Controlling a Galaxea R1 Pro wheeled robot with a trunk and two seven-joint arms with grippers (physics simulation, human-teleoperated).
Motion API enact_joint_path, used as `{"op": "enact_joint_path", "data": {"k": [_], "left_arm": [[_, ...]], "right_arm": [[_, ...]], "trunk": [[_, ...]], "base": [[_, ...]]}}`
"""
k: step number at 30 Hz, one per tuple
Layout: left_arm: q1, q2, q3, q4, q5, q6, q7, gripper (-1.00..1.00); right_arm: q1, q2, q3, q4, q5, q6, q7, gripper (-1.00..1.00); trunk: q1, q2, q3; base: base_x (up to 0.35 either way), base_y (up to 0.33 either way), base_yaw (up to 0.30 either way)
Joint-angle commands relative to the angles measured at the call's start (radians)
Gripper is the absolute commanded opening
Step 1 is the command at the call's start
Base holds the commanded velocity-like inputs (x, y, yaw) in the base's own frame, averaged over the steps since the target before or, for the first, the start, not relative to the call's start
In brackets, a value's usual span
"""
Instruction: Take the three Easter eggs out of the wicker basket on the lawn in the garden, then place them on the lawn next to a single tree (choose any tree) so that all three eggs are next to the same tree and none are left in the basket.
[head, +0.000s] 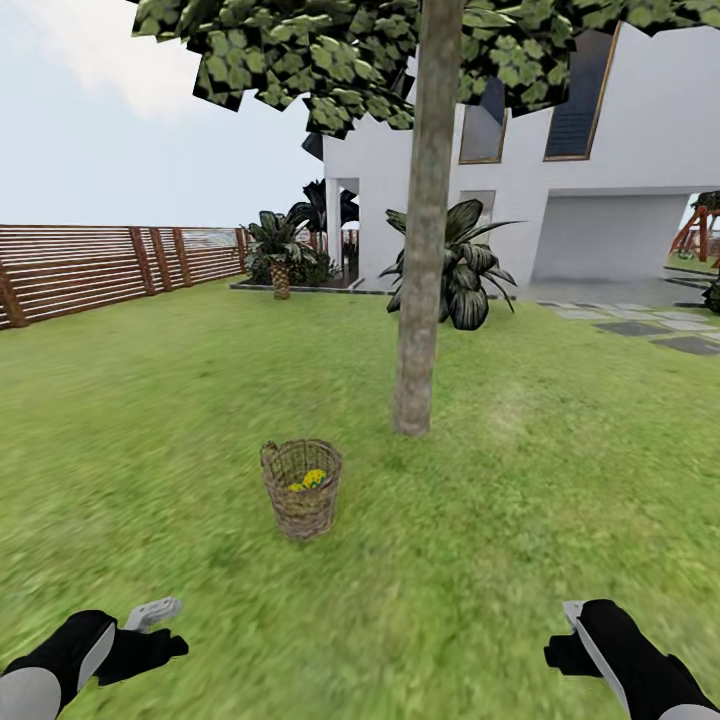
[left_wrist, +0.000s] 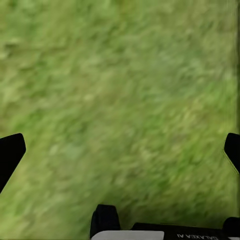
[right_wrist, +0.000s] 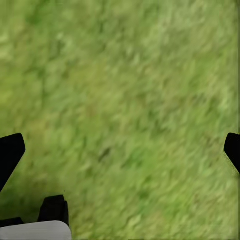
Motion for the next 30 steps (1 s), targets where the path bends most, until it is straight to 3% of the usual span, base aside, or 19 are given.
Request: {"op": "enact_joint_path", "data": {"k": [1, 30], "left_arm": [[0.0, 0.0, 0.008, -0.002, -0.009, 0.006, -0.006, 1.0], [-0.001, -0.001, 0.009, -0.003, -0.009, 0.006, -0.007, 1.0]], "right_arm": [[-0.001, -0.001, 0.002, 0.009, 0.001, -0.008, 0.004, 1.0], [-0.001, -0.001, 0.003, 0.022, 0.001, -0.023, 0.004, 1.0]], "trunk": [[0.001, -0.001, -0.001], [0.001, -0.001, -0.001]], "base": [[0.31, -0.147, 0.0], [0.31, -0.146, 0.0]]}}
